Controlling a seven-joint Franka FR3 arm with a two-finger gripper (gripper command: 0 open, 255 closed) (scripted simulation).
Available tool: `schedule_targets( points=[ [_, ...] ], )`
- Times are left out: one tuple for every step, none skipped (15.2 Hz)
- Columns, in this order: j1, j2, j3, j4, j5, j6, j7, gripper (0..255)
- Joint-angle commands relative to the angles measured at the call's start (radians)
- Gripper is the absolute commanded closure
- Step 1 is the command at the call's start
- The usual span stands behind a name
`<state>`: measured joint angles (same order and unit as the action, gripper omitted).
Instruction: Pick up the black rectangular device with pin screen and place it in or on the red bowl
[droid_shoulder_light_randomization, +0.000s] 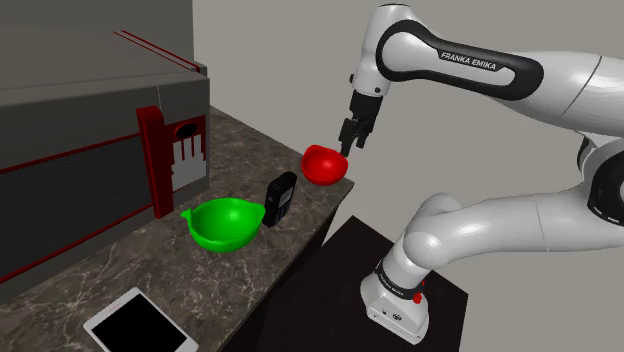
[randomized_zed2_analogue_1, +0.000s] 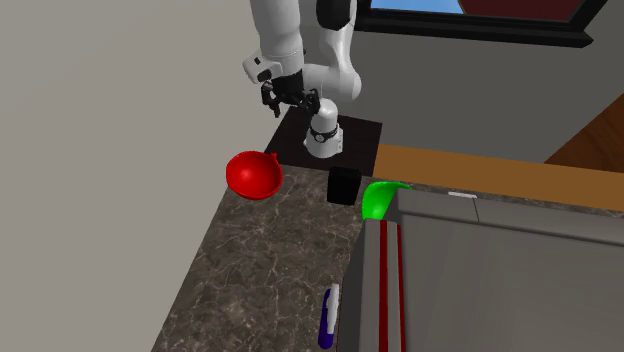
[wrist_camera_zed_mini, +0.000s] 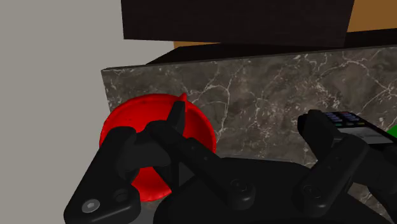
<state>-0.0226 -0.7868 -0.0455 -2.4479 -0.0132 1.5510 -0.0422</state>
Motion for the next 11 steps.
schedule_targets(
  points=[
    [0.0, 0.0, 0.0, 0.0, 0.0, 0.0, 0.0, 0],
    [-0.006, -0.025, 0.036, -0.024, 0.021, 0.013, 0.072, 0],
    [-0.012, -0.046, 0.074, -0.044, 0.044, 0.027, 0.143, 0],
    [-0.018, -0.064, 0.113, -0.062, 0.067, 0.041, 0.214, 0],
    [-0.024, -0.078, 0.153, -0.078, 0.09, 0.057, 0.286, 0],
    [-0.03, -0.088, 0.194, -0.09, 0.114, 0.073, 0.357, 0],
    [-0.036, -0.094, 0.237, -0.099, 0.137, 0.09, 0.429, 0],
    [-0.042, -0.096, 0.279, -0.104, 0.159, 0.108, 0.502, 0],
    [-0.049, -0.094, 0.323, -0.107, 0.181, 0.126, 0.574, 0],
    [-0.058, -0.088, 0.367, -0.107, 0.2, 0.145, 0.646, 0],
    [-0.069, -0.078, 0.412, -0.103, 0.219, 0.165, 0.718, 0]
  ],
)
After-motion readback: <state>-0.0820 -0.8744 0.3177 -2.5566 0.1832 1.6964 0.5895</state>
